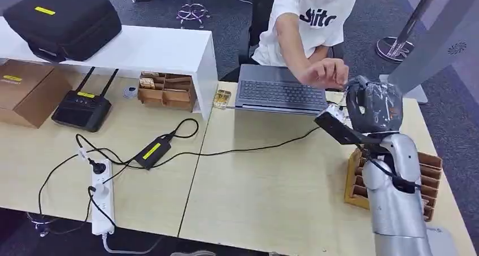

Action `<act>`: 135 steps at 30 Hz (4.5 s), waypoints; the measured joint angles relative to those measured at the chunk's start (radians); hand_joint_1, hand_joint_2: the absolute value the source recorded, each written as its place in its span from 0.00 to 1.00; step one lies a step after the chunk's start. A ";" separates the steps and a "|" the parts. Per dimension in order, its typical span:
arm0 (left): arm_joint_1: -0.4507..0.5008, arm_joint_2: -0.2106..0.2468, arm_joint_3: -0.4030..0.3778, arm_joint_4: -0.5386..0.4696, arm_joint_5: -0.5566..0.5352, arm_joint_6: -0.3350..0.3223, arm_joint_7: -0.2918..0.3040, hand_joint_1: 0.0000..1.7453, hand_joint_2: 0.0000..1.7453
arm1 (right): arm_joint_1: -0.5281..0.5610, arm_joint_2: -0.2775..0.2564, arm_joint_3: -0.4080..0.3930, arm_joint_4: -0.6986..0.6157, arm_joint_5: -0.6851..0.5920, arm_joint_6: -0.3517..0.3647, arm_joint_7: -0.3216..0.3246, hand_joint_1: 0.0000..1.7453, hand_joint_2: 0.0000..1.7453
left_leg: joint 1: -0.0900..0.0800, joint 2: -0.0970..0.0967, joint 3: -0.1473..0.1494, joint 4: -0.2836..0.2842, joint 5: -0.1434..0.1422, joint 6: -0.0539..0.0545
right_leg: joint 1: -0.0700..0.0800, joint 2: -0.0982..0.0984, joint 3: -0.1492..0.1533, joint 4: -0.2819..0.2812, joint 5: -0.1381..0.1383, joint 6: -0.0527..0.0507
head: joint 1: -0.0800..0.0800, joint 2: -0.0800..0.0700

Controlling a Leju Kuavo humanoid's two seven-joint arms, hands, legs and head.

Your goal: Pass the card to the sensor for recognition and then transmit it.

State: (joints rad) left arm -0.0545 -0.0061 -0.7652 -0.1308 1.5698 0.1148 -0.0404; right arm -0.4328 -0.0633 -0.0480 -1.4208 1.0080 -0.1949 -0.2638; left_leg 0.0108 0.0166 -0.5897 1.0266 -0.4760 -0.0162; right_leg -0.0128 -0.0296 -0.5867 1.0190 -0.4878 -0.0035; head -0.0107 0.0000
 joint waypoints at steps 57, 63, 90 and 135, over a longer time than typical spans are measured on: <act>0.017 -0.033 0.137 0.000 -0.006 0.023 -0.005 0.00 1.00 | 0.380 0.036 -0.242 -0.434 -0.039 0.040 -0.014 0.00 0.00 | 0.000 0.003 0.002 0.000 -0.005 0.002 | 0.000 0.002 0.005 -0.001 -0.003 0.002 | 0.001 0.000; 0.013 -0.021 0.107 0.000 -0.016 0.013 0.015 0.00 1.00 | 0.202 0.018 -0.141 -0.266 0.076 0.064 0.101 0.00 0.00 | 0.000 0.007 0.004 0.000 -0.004 0.001 | 0.000 0.006 0.004 -0.001 -0.002 0.002 | 0.001 0.000; 0.007 -0.001 0.044 0.000 0.000 0.011 0.031 0.00 1.00 | 0.023 0.021 -0.045 -0.038 0.121 0.016 0.096 1.00 1.00 | 0.000 0.003 0.003 0.000 -0.002 0.000 | 0.000 0.003 0.004 -0.001 0.000 0.000 | 0.001 0.000; 0.018 -0.035 0.110 0.000 0.000 0.047 -0.006 0.00 1.00 | 0.408 0.005 -0.768 -0.288 -0.347 0.132 -0.135 1.00 1.00 | 0.000 0.002 0.002 0.000 -0.005 0.003 | 0.000 0.002 0.004 -0.002 -0.002 0.002 | 0.001 0.000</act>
State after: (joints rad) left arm -0.0366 -0.0412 -0.6550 -0.1305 1.5698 0.1617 -0.0469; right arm -0.0244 -0.0580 -0.8164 -1.7090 0.6611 -0.0626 -0.3990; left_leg 0.0103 0.0190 -0.5878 1.0264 -0.4815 -0.0136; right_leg -0.0132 -0.0278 -0.5832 1.0166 -0.4896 -0.0013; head -0.0099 0.0000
